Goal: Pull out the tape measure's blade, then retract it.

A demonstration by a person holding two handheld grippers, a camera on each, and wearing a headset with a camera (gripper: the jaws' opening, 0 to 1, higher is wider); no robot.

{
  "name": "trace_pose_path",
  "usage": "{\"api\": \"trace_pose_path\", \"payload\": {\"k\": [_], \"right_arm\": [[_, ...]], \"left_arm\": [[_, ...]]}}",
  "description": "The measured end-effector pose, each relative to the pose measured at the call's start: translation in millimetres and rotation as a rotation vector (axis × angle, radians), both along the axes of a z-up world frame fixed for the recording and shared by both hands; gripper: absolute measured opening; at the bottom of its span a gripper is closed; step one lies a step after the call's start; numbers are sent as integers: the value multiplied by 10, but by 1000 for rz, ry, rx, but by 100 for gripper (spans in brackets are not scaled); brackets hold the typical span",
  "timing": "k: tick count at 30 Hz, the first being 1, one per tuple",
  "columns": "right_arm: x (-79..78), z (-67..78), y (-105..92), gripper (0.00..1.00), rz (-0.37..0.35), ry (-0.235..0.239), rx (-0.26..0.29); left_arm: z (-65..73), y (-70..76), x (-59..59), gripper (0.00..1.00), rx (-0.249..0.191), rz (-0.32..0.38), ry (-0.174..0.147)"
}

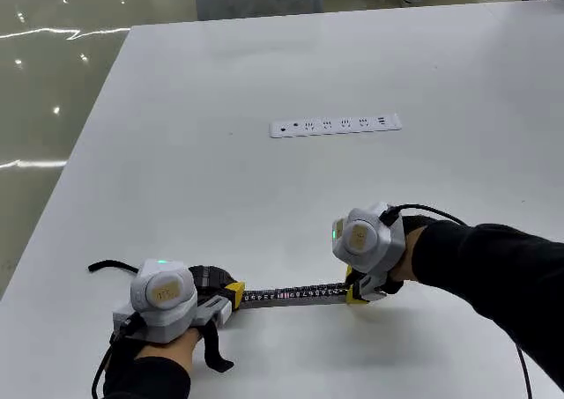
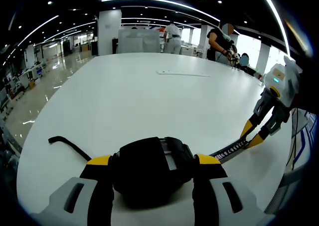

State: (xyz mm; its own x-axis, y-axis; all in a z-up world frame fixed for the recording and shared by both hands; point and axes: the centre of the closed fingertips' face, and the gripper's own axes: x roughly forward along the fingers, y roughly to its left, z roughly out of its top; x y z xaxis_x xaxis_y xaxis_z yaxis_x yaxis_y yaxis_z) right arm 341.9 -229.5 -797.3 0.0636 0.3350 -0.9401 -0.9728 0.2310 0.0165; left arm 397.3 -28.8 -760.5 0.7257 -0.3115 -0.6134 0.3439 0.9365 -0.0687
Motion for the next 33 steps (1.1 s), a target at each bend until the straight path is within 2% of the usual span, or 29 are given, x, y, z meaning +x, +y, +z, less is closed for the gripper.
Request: {"api": "trace_pose_path", "payload": {"k": [33], "right_arm": [[18,4,112,10,-18,4,-4]], "left_arm": [[2,7,-1,59,-3,1,3]]}}
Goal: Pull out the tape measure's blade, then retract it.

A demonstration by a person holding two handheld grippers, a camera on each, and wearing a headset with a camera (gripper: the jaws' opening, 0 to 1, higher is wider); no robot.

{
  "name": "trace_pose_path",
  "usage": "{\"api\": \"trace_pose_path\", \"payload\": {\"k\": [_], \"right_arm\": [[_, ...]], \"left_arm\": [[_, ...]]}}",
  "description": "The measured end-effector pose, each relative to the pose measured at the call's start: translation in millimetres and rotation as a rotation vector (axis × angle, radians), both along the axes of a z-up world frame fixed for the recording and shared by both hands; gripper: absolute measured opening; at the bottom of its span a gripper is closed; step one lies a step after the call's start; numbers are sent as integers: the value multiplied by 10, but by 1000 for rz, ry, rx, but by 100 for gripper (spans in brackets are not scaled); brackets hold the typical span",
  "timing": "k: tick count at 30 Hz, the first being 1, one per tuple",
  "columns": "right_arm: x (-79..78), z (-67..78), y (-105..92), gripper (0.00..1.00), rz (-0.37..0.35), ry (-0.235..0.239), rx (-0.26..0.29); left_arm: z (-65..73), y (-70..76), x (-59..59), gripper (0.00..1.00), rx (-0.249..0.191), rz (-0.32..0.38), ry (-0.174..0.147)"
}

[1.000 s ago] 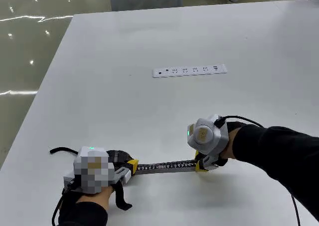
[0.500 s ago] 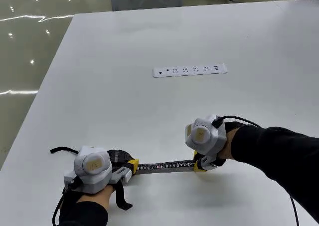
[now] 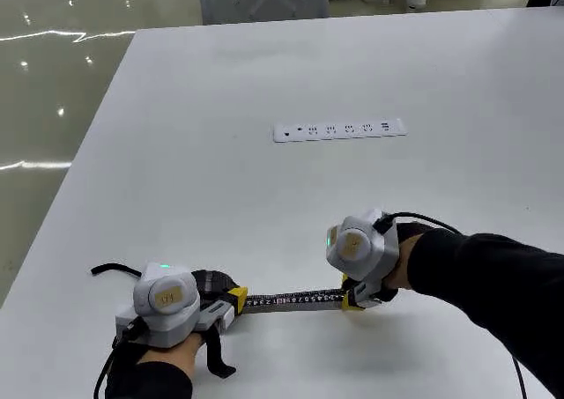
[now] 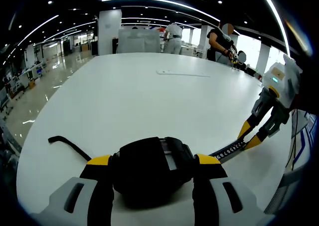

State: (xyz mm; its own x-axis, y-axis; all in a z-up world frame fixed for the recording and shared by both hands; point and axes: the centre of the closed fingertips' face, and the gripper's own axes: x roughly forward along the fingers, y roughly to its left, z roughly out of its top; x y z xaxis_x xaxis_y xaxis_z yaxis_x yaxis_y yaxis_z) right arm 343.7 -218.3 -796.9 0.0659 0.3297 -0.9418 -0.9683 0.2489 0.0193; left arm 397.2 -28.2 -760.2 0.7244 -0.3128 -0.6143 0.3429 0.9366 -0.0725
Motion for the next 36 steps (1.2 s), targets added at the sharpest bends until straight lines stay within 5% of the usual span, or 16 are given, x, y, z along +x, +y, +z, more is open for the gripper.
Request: {"api": "trace_pose_path", "payload": {"k": [36], "right_arm": [[30,1,131,9,-9,-10,24]], "left_arm": [[-10,6,-7,59,-5,2,5]]}}
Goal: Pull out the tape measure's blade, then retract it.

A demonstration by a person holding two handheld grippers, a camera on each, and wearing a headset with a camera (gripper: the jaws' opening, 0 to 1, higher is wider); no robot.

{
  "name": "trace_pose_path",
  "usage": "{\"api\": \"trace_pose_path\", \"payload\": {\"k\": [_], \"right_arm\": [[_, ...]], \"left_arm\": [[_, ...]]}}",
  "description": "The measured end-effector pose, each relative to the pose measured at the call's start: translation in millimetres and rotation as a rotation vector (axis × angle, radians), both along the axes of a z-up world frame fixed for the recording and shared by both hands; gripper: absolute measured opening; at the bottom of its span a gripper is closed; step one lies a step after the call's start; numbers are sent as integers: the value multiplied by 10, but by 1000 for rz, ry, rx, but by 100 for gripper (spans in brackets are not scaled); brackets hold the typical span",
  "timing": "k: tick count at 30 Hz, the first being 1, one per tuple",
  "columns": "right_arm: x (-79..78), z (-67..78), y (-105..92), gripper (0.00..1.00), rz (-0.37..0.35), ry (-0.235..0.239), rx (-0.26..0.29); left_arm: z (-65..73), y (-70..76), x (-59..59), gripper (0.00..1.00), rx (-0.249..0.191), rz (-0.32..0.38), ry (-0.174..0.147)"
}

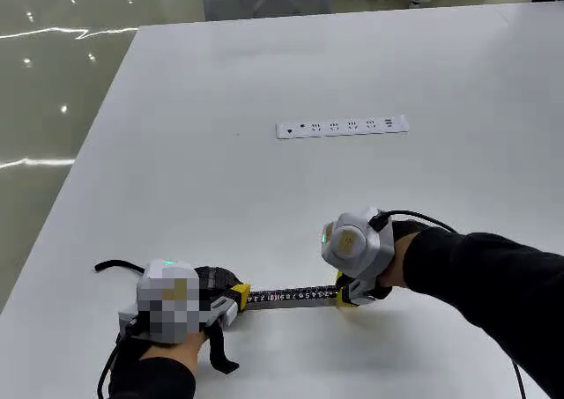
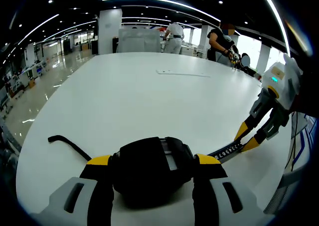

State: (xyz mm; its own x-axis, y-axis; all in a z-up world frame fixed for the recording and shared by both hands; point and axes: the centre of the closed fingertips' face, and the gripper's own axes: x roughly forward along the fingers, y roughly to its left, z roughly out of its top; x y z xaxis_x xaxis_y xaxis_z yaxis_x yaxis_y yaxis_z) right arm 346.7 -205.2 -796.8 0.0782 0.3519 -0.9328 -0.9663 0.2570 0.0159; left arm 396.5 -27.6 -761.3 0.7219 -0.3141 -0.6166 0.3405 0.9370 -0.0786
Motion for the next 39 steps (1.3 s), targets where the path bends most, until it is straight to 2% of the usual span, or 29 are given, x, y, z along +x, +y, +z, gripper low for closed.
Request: {"api": "trace_pose_path", "payload": {"k": [21,29,31,39], "right_arm": [[19,-2,76,9,-2,-5,24],[10,2,82,10,9,-8,40],[24,4,87,10,-25,1,65],[12,9,100,9,7,-5,72]], "left_arm": [[3,-12,7,58,-2,2,1],[10,0,7,58,-27,-2,11],[16,9,2,58,-39,-3,12],[10,-7,-9,58,-29,-17,12]]}}
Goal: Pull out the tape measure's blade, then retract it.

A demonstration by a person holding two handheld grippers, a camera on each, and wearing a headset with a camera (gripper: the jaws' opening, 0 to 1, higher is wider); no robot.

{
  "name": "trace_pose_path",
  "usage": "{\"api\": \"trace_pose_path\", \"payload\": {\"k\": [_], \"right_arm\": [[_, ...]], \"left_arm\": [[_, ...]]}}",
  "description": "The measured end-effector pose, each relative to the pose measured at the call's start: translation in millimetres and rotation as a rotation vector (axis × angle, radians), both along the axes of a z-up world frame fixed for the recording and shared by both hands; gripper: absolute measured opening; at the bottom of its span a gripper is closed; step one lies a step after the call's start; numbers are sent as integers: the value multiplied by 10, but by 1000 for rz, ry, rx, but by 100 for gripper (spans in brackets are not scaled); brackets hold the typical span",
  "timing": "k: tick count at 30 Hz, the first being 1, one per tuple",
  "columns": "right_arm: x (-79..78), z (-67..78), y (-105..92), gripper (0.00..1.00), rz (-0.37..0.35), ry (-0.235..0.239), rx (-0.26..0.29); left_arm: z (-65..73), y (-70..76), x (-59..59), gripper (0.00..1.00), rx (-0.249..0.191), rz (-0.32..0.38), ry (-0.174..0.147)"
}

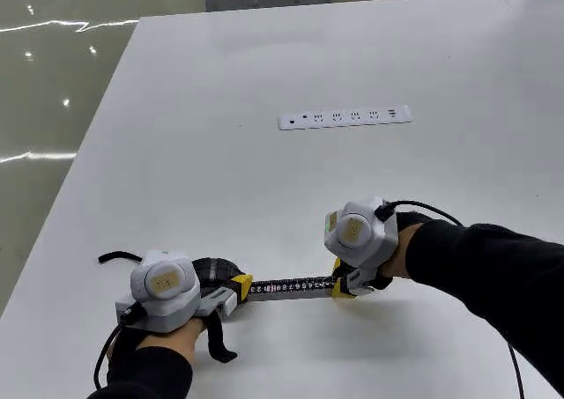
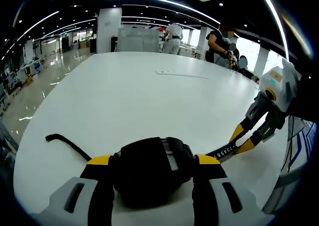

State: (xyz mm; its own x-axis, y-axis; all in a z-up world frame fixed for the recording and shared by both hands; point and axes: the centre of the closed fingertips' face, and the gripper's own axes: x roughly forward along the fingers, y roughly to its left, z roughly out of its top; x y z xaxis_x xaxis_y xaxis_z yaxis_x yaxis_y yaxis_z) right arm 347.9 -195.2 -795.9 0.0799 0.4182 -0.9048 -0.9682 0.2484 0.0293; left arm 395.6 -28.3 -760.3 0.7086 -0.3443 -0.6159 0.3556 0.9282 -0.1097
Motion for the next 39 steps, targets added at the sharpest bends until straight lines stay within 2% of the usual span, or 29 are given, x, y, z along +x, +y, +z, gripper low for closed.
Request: {"api": "trace_pose_path", "payload": {"k": [7,10,13,26,30,39], "right_arm": [[-3,7,23,10,2,2,-2],[11,8,35,10,-30,20,2],[6,3,43,10,-3,12,-2],[9,9,101,10,-26,14,9],[14,7,149,10,-21,16,20],[16,3,193,10,-9,10,28]], "left_arm": [[-3,-2,1,58,11,-1,-3],[0,16,5,58,-7,4,3],[-8,10,4,57,-9,-1,10],[-5,-1,3,58,-2,0,3],[-10,5,1,57,-6,-8,11],[-11,0,0,58,-4,-10,9]]}}
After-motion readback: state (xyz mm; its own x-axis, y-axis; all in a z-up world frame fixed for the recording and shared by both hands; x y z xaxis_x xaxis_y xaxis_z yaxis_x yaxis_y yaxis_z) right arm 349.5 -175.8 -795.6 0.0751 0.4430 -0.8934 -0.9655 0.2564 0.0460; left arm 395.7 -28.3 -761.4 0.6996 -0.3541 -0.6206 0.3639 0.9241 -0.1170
